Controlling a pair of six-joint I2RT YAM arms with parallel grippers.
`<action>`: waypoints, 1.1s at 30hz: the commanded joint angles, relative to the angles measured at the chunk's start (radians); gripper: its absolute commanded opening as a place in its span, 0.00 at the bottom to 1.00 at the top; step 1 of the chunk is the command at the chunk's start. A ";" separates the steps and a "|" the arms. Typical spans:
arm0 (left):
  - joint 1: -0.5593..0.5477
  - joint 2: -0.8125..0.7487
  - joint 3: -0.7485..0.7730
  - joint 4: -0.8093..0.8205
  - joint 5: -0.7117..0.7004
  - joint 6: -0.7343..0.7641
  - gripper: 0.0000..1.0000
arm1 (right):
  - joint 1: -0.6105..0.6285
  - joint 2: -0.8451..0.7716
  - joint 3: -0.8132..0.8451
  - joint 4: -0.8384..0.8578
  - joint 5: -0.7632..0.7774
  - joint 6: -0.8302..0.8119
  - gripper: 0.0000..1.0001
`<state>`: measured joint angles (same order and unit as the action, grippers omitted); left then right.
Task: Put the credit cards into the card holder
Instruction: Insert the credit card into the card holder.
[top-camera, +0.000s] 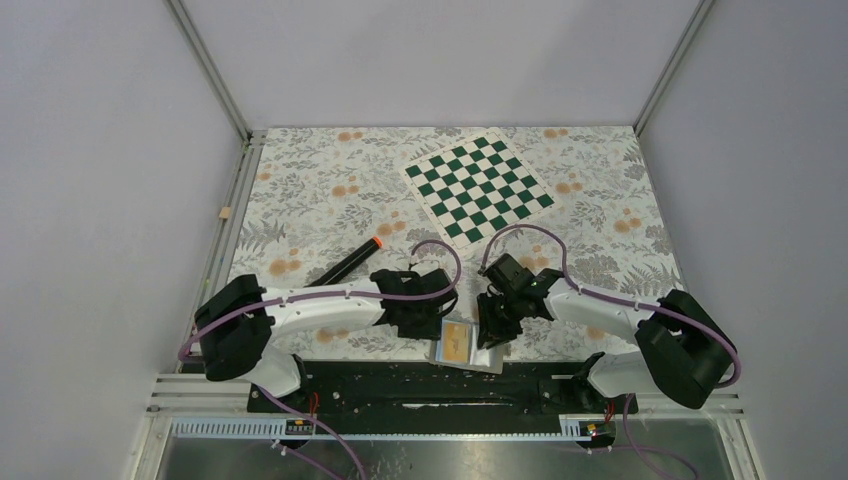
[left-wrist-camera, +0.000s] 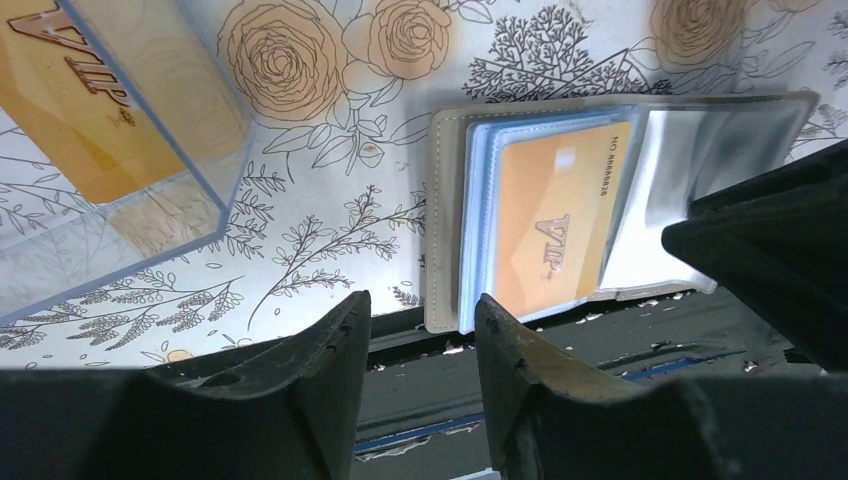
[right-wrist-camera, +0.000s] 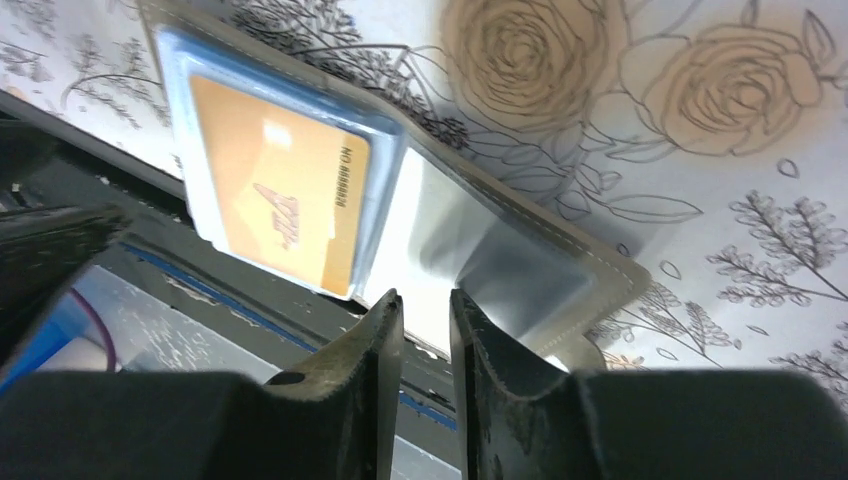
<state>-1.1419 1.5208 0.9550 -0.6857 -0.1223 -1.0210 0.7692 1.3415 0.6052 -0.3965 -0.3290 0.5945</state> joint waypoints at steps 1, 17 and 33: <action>-0.005 -0.046 0.022 -0.001 -0.037 -0.018 0.43 | 0.008 -0.008 0.017 -0.071 0.081 -0.029 0.26; -0.004 -0.015 -0.060 0.216 0.090 -0.025 0.44 | 0.008 0.113 0.052 -0.067 0.154 -0.060 0.02; 0.017 -0.058 -0.125 0.320 0.099 -0.051 0.31 | 0.008 -0.035 0.048 0.021 -0.019 0.015 0.00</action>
<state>-1.1286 1.5013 0.8295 -0.4347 -0.0299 -1.0554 0.7715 1.3521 0.6750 -0.4541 -0.2737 0.5632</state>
